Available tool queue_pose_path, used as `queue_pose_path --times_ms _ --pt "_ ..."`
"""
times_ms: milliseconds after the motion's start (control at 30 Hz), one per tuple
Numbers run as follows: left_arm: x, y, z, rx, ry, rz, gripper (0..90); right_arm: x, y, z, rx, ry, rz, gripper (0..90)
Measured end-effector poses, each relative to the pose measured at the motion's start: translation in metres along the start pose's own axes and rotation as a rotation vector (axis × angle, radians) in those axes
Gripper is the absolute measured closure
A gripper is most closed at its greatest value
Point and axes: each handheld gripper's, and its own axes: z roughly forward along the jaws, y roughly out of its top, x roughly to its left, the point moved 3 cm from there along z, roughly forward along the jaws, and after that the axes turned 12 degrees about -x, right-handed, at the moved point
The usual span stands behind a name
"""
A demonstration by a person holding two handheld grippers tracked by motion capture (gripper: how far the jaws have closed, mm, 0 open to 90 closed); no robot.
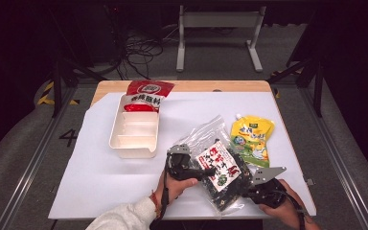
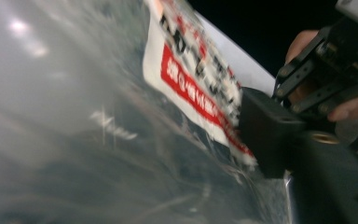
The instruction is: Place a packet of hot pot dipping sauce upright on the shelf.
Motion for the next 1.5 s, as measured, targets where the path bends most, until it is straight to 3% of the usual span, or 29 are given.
queue_pose_path --times_ms 167,233,300,400,467,600,700,733,800,900,933,1133,1500 --pt "-0.005 0.005 -0.004 -0.023 -0.026 0.035 64.0 0.001 -0.001 0.0 -0.011 -0.006 -0.004 90.0" --pt "-0.014 0.013 -0.011 -0.042 -0.038 0.089 68.0 0.006 0.0 -0.001 -0.024 0.0 -0.021 84.6" --pt "-0.016 0.017 -0.014 -0.056 -0.042 0.1 69.7 0.008 0.001 0.0 -0.027 0.001 -0.028 84.4" --pt "-0.023 0.027 -0.025 -0.09 -0.067 0.124 76.5 0.014 0.007 0.0 -0.075 0.016 -0.034 79.1" --pt "-0.028 0.034 -0.032 -0.105 -0.061 0.169 78.7 0.017 0.01 -0.001 -0.109 0.032 -0.042 77.9" --pt "-0.035 0.045 -0.046 -0.113 -0.036 0.265 79.3 0.016 0.012 -0.003 -0.149 0.017 -0.044 73.2" --pt "-0.039 0.051 -0.054 -0.112 -0.021 0.318 79.3 0.011 0.01 -0.005 -0.16 -0.016 -0.036 68.6" --pt "-0.039 0.051 -0.054 -0.112 -0.021 0.318 79.4 0.011 0.01 -0.005 -0.16 -0.016 -0.036 68.6" --pt "-0.041 0.057 -0.06 -0.113 -0.008 0.367 79.4 0.006 0.009 -0.007 -0.178 -0.067 -0.03 65.8" --pt "-0.042 0.06 -0.065 -0.111 -0.007 0.392 79.5 0.0 0.008 -0.01 -0.213 -0.105 -0.002 58.9" --pt "-0.041 0.063 -0.069 -0.113 -0.006 0.422 79.5 -0.003 0.008 -0.011 -0.221 -0.124 0.005 57.2" --pt "-0.04 0.074 -0.085 -0.141 0.027 0.456 79.6 -0.013 0.007 -0.018 -0.283 -0.196 0.046 50.2" --pt "-0.035 0.093 -0.112 -0.197 0.083 0.498 79.6 -0.02 0.004 -0.021 -0.296 -0.231 0.076 46.9"
